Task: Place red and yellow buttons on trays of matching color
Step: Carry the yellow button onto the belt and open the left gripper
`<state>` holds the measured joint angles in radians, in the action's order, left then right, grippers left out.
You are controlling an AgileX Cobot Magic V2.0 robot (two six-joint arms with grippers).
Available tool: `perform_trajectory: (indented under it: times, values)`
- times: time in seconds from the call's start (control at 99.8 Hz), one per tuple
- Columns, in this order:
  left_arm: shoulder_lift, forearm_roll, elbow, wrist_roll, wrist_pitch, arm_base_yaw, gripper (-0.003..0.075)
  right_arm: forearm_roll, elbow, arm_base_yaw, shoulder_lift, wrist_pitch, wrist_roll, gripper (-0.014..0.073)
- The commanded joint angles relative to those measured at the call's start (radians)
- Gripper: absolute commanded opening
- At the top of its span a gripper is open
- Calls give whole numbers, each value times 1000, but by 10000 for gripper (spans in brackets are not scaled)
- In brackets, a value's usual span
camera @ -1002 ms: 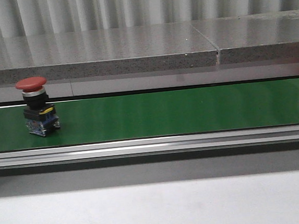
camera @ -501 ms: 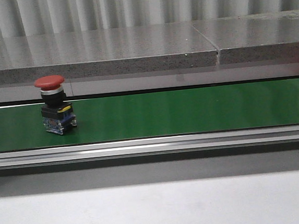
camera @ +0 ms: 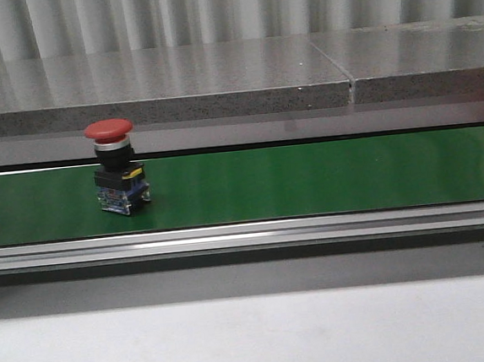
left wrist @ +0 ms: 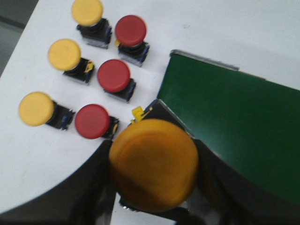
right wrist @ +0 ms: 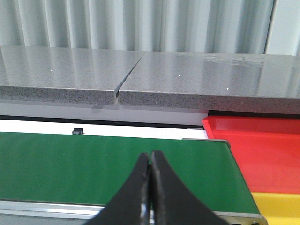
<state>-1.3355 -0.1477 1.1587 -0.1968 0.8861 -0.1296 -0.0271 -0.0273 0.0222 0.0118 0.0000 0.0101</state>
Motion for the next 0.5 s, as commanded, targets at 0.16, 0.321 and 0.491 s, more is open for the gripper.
perform_trajectory:
  times: [0.16,0.321,0.491]
  values:
    - [-74,31,97,4,-21,92,8,1,15,-7,9,-74,-10,-81]
    - [-143,36,97,4,-2,101,8,1,15,-7,9,-74,-10,-81]
    - [-202,36,97,8,24,101,8,1,15,-7,9,-74,-10,-81]
